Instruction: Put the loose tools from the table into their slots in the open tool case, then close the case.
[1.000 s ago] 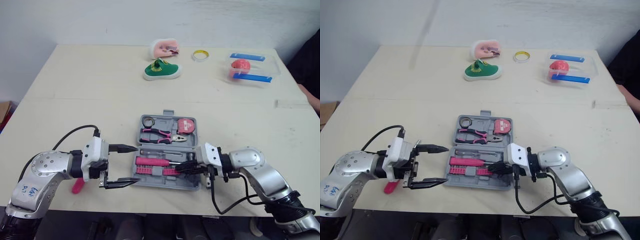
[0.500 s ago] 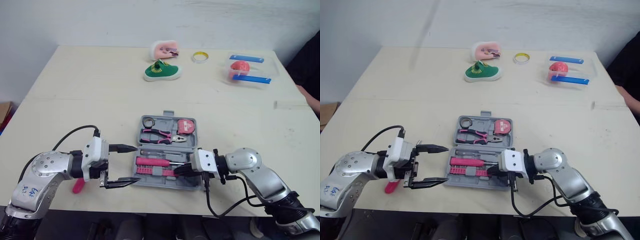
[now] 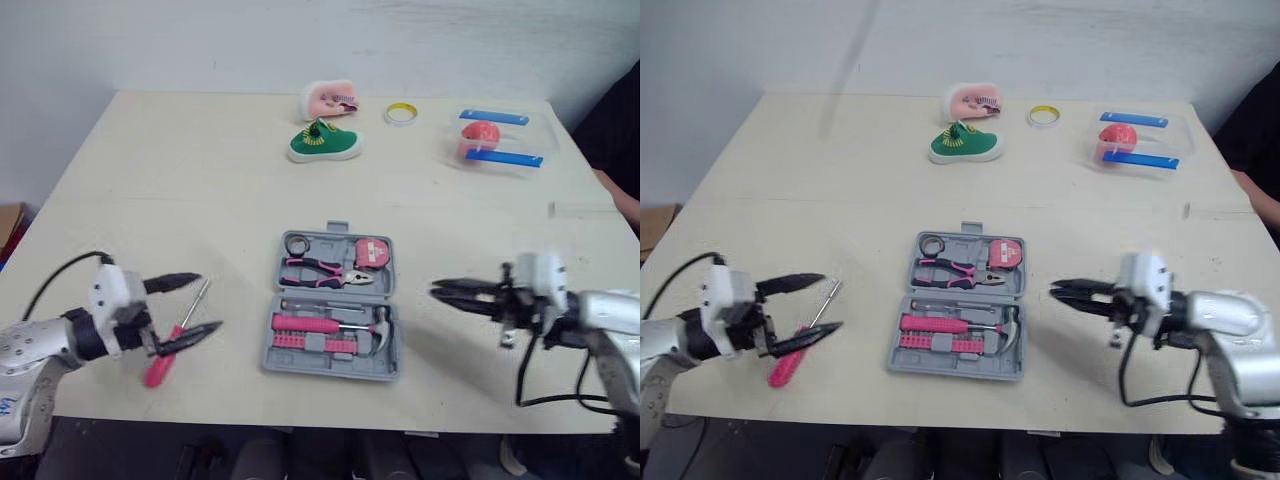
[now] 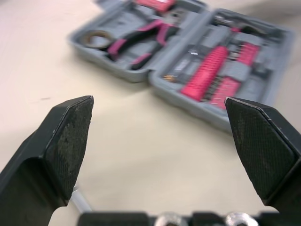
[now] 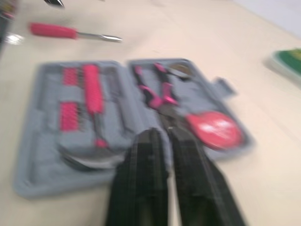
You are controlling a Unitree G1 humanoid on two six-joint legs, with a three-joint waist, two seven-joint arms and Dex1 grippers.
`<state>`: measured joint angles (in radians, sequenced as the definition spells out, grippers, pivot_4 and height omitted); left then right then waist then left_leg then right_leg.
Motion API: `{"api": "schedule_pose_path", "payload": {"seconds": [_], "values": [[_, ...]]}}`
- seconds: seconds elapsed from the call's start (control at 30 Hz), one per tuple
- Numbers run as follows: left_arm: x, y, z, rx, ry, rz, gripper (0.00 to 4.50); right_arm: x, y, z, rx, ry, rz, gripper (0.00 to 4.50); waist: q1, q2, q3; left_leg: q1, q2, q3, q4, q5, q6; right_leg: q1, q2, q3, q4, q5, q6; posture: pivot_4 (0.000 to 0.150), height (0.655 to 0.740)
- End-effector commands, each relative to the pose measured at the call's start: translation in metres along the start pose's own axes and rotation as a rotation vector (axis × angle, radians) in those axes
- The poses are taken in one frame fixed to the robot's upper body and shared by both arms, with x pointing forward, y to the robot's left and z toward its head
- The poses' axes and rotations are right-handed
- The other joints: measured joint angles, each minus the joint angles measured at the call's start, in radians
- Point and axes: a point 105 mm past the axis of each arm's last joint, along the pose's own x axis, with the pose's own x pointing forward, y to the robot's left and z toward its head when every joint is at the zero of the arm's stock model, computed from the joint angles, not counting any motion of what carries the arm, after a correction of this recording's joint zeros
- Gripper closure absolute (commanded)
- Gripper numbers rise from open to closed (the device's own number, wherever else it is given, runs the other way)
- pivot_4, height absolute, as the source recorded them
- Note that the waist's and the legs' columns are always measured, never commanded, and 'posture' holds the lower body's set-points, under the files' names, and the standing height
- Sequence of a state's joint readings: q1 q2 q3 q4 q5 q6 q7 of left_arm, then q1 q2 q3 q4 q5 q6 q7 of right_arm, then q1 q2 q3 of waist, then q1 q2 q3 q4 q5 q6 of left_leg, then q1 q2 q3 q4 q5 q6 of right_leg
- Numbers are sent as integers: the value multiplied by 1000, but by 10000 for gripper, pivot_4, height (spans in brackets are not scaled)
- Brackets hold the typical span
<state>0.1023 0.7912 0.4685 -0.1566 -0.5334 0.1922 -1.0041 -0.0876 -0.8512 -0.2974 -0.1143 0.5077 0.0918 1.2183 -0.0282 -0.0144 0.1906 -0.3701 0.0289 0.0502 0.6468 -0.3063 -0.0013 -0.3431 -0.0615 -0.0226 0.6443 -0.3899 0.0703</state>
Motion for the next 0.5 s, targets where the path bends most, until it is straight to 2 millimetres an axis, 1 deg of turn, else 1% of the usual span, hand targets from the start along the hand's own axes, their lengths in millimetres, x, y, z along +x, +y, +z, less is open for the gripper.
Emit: {"api": "schedule_pose_path", "payload": {"seconds": [0.03, 0.1, 0.13, 0.17, 0.23, 0.27, 0.33, 0.4, 0.5], "values": [[-38, 31, -10, 20, 18, 203, 0, -46, -31, -11, -77, 70, -205, 21132, -1, 0, 0, 0, 0, 0, 0, 0, 0, 0, 0, 0, 0, 0, 0, 1500, 7400], [-45, 35, -14, 22, 23, 229, 0, -55, -36, -15, -81, 79, -236, 10369, -2, 0, 0, 0, 0, 1, 0, -1, 1, 0, 0, 0, 0, 0, 0, 1500, 7400], [-56, 41, -18, 19, 36, 269, 0, -67, -41, -22, -98, 103, -277, 4710, -3, 0, 0, 0, 0, 1, 0, -1, 1, 0, 0, 0, 0, 0, 0, 1500, 7400], [-76, 52, -25, 10, 61, 354, 0, -84, -43, -32, -106, 141, -306, 535, -3, 0, 0, 0, 0, 1, 0, -1, 1, 0, 0, 0, 0, 0, 0, 1500, 7400], [-109, 65, -38, 2, 109, 486, 0, -110, -43, -48, -92, 183, -353, 535, -3, 0, 0, 1, 0, 1, 0, -1, 1, 0, 0, 1, 1, 0, 0, 1500, 7400], [-120, 69, -42, 3, 128, 526, 0, -118, -43, -52, -77, 186, -369, 535, -4, 0, 0, 1, 0, 1, 0, -1, 1, -1, 0, 0, 0, 0, 0, 1500, 7400], [-143, 72, -51, -17, 152, 620, 0, -139, -47, -66, -45, 245, -451, 535, -9, 0, 0, 1, 0, 3, -2, -1, 1, -1, 0, 1, -1, 0, -1, 1500, 7400], [-151, 68, -56, -20, 187, 645, 0, -147, -46, -74, -52, 285, -467, 535, -12, 0, 0, 1, 0, 4, -2, -1, 2, -2, -1, 2, 0, 0, -1, 1500, 7400], [-152, 68, -52, -20, 164, 670, 0, -144, -41, -79, -55, 282, -447, 535, -19, 0, 0, 2, 0, 4, -1, -2, 1, 0, -2, 2, 1, 0, -1, 1500, 7400]]}}
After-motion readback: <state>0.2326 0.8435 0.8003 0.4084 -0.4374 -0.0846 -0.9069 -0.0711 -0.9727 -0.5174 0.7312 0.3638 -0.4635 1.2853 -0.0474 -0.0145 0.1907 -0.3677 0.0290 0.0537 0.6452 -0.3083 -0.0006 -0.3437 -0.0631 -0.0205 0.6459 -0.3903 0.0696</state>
